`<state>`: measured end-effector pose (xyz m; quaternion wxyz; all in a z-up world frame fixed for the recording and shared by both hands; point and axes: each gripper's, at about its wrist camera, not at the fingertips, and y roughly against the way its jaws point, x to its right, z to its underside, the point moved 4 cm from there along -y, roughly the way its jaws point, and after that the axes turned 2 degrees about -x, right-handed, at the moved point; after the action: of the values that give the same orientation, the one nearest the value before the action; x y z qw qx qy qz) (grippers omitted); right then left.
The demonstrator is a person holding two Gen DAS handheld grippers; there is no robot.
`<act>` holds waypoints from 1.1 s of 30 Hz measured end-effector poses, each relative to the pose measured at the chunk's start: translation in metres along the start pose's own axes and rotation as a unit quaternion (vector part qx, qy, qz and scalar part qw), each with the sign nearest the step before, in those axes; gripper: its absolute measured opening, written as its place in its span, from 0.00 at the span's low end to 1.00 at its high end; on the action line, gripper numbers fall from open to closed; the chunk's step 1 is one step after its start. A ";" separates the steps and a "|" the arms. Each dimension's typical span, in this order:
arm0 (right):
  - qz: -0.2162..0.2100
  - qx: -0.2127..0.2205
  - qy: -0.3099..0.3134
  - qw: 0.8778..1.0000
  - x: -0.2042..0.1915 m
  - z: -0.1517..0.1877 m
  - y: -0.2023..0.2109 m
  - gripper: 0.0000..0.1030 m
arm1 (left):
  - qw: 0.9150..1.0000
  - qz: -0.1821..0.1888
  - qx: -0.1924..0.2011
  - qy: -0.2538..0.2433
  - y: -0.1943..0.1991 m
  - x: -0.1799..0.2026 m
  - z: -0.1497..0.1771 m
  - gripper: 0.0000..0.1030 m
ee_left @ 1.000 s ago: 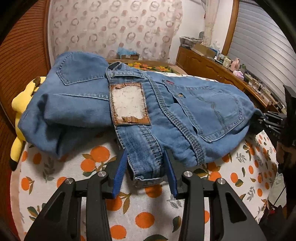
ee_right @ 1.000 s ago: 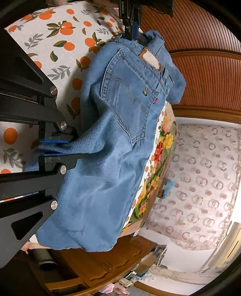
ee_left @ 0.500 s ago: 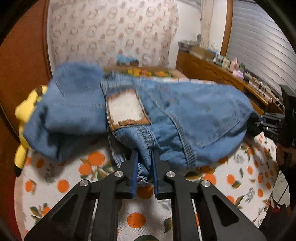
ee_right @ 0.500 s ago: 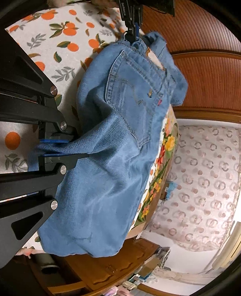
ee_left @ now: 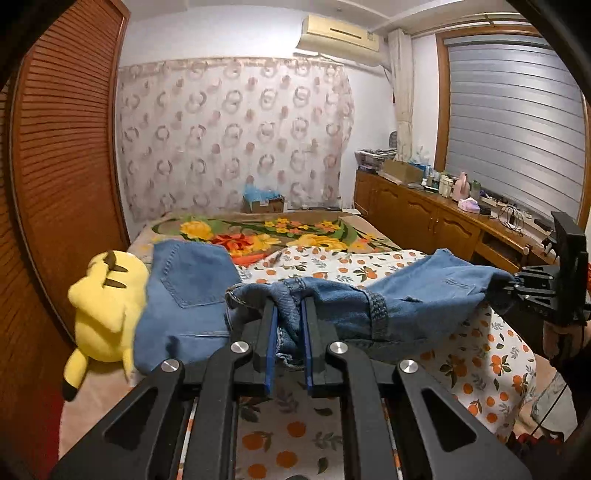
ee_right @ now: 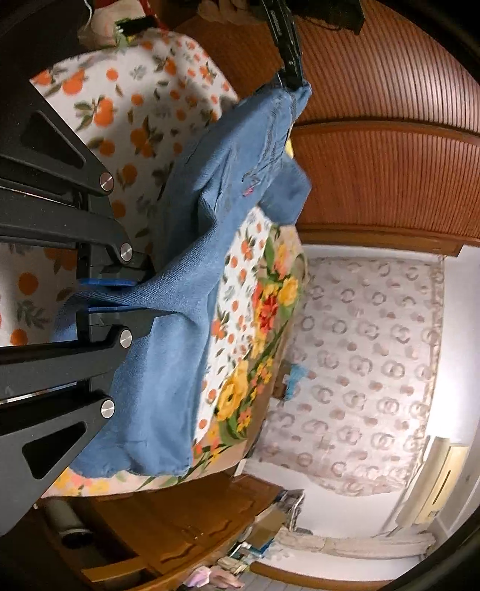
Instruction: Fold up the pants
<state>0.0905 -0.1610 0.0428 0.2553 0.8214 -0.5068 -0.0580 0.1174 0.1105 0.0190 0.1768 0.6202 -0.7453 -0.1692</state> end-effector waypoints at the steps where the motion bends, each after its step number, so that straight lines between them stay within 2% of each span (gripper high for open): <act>1: -0.008 0.002 -0.001 1.000 -0.004 -0.002 0.006 0.07 | 1.000 -0.003 0.007 0.005 0.006 -0.005 -0.002 0.12; 5: -0.044 0.011 0.006 0.999 -0.021 0.003 0.030 0.07 | 1.000 -0.015 0.020 0.015 0.031 -0.024 -0.001 0.12; 9: -0.085 0.007 0.017 0.996 -0.037 0.010 0.045 0.07 | 0.999 -0.029 0.010 0.029 0.049 -0.044 0.015 0.12; 13: -0.107 -0.015 0.027 0.994 -0.039 0.024 0.041 0.07 | 0.998 -0.035 -0.023 0.037 0.052 -0.057 0.047 0.13; 17: -0.123 -0.037 0.010 0.992 -0.032 0.037 0.033 0.07 | 0.997 -0.034 -0.066 0.032 0.045 -0.056 0.077 0.15; 20: -0.136 -0.052 -0.007 0.989 -0.030 0.039 0.030 0.13 | 0.995 -0.039 -0.089 0.025 0.042 -0.052 0.092 0.20; 23: -0.145 -0.058 -0.021 0.988 -0.024 0.034 0.030 0.18 | 0.995 -0.038 -0.095 0.017 0.044 -0.047 0.097 0.30; 26: -0.141 -0.059 -0.030 0.988 -0.023 0.035 0.032 0.26 | 0.996 -0.044 -0.082 0.014 0.050 -0.045 0.090 0.42; 30: -0.142 -0.052 -0.041 0.988 -0.026 0.036 0.039 0.36 | 0.997 -0.038 -0.070 0.012 0.053 -0.043 0.080 0.47; 33: -0.132 -0.042 -0.047 0.989 -0.024 0.039 0.047 0.39 | 0.997 -0.028 -0.071 0.014 0.048 -0.037 0.079 0.65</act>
<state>0.0274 -0.1716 0.0274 0.2555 0.8662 -0.4021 -0.1506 0.0447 0.1580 -0.0296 0.2258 0.6289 -0.7113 -0.2180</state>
